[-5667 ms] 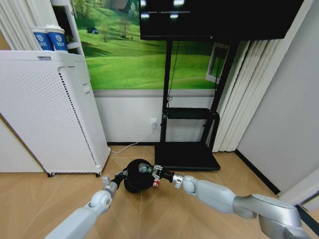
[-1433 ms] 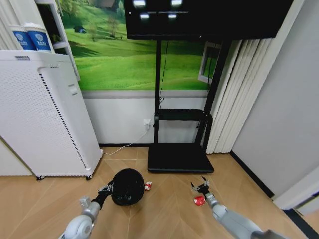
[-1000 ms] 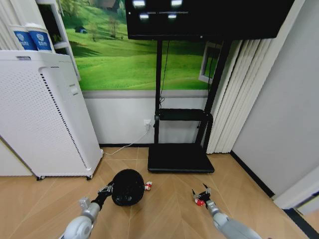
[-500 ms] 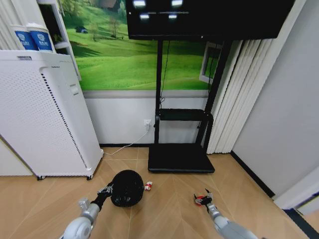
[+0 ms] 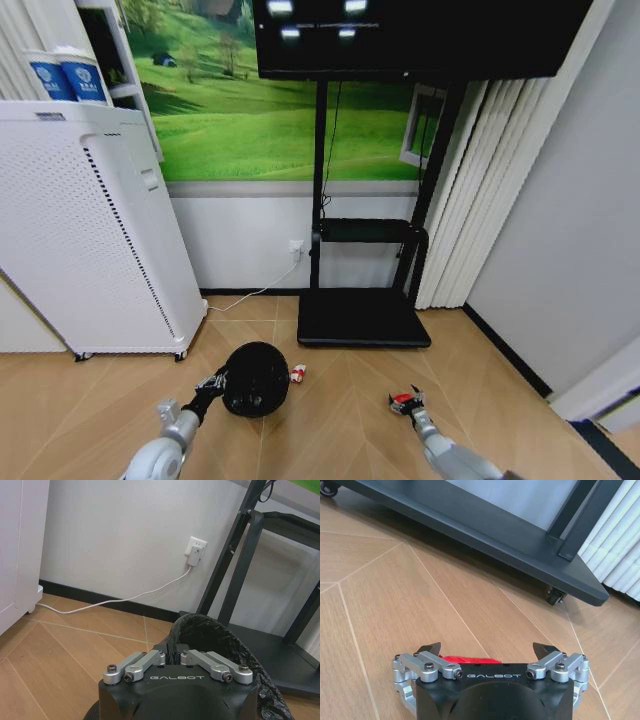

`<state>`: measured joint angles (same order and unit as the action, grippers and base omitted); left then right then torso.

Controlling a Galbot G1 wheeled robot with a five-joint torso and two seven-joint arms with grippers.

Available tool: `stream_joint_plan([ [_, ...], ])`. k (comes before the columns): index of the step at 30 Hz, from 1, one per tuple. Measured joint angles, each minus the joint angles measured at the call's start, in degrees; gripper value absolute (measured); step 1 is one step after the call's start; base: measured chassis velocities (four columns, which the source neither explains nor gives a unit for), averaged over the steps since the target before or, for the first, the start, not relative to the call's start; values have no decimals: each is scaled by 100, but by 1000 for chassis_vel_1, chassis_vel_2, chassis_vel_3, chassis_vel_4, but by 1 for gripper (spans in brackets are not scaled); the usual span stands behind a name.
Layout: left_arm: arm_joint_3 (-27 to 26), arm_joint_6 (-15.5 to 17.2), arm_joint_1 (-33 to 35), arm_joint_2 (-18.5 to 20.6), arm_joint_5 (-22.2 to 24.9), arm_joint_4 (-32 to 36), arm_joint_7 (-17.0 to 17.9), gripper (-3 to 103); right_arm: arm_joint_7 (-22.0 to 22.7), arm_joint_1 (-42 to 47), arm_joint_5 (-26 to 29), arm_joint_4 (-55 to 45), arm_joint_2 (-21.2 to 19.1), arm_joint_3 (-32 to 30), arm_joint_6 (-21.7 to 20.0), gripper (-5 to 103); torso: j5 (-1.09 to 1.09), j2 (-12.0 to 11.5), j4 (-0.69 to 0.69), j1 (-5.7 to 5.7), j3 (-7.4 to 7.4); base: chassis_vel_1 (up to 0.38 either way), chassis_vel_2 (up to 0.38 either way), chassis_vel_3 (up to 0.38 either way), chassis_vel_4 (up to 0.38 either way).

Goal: Pick up the trash bin and place the garbage on the floor into it.

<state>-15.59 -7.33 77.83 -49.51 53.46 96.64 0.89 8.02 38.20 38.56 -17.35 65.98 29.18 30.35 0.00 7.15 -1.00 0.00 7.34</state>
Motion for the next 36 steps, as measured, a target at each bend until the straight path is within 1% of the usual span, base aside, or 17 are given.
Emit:
stream_joint_plan([
  [7, 5, 0, -3, -8, -2, 27, 0, 7, 20, 73, -199, 73, -22, -158, -56, 101, 1, 0, -1, 0, 0, 0, 0, 0, 0],
  [9, 5, -3, 2, -10, -2, 29, 0, 7, -1, 111, -284, 136, -30, -247, -66, 96, -1, 0, -1, 0, 0, 0, 0, 0, 0],
  [10, 5, -3, 2, -10, -2, 29, 0, 7, -1, 111, -284, 136, -30, -247, -66, 96, -1, 0, -1, 0, 0, 0, 0, 0, 0],
  [12, 3, -5, 15, -17, -8, 38, 0, 7, -4, 155, -326, 137, -27, -306, -72, 88, 1, 0, -1, 0, 0, 0, 0, 0, 0],
  [13, 3, -5, 15, -17, -8, 38, 0, 7, -4, 155, -326, 137, -27, -306, -72, 88, 1, 0, -1, 0, 0, 0, 0, 0, 0],
  [15, -6, -6, 19, -18, -9, 53, 5, 7, -4, 182, -356, 132, -21, -353, -53, 77, 0, 0, 0, 0, 0, 0, 0, 0, 0],
  [16, -6, -6, 19, -18, -9, 53, 5, 7, -4, 182, -356, 132, -21, -353, -53, 77, 0, 0, 0, 0, 0, 0, 0, 0, 0],
  [17, -13, -6, 21, -17, -9, 54, 7, 7, -4, 193, -364, 128, -25, -360, -41, 72, 1, 0, -1, 0, 0, 0, 0, 0, 0],
  [18, -13, -6, 21, -17, -9, 54, 7, 7, -4, 193, -364, 128, -25, -360, -41, 72, 1, 0, -1, 0, 0, 0, 0, 0, 0],
  [20, -20, -6, 33, -18, -9, 70, 11, 7, -32, 226, -365, 107, -56, -385, 6, 61, -1, 0, 0, 0, 0, 0, 0, 0, 0],
  [22, -24, -7, 36, -23, -9, 71, 12, 7, -48, 238, -364, 107, -63, -394, 21, 61, -2, 0, 0, 0, 0, 0, 0, 0, 0],
  [23, -24, -7, 38, -28, -9, 73, 14, 7, -56, 243, -363, 110, -63, -405, 32, 50, -3, 0, -1, -1, 0, 0, 0, 0, 0],
  [24, -24, -7, 40, -32, -10, 75, 17, 7, -62, 249, -362, 110, -60, -418, 43, 44, -4, 1, -1, 0, -1, 0, 0, 0, 0],
  [26, -24, -7, 43, -41, -10, 81, 18, 7, -62, 254, -360, 107, -58, -431, 49, 44, -3, 1, -1, -1, -1, 0, 0, 0, 0],
  [30, -33, -7, 83, -63, -14, 148, 24, 7, -74, 292, -349, 95, -62, -478, 87, 31, -3, 1, -1, -1, -1, 0, 0, 0, 0],
  [32, -39, -7, 101, -65, -17, 167, 25, 7, -76, 304, -349, 90, -65, -489, 100, 28, -3, 1, -2, -1, -1, 0, 0, 0, 0],
  [36, -78, -7, 150, -64, -19, 215, 25, 7, -82, 338, -362, 79, -65, -545, 130, 28, -1, 1, 0, -1, -1, 0, 0, 0, 0],
])
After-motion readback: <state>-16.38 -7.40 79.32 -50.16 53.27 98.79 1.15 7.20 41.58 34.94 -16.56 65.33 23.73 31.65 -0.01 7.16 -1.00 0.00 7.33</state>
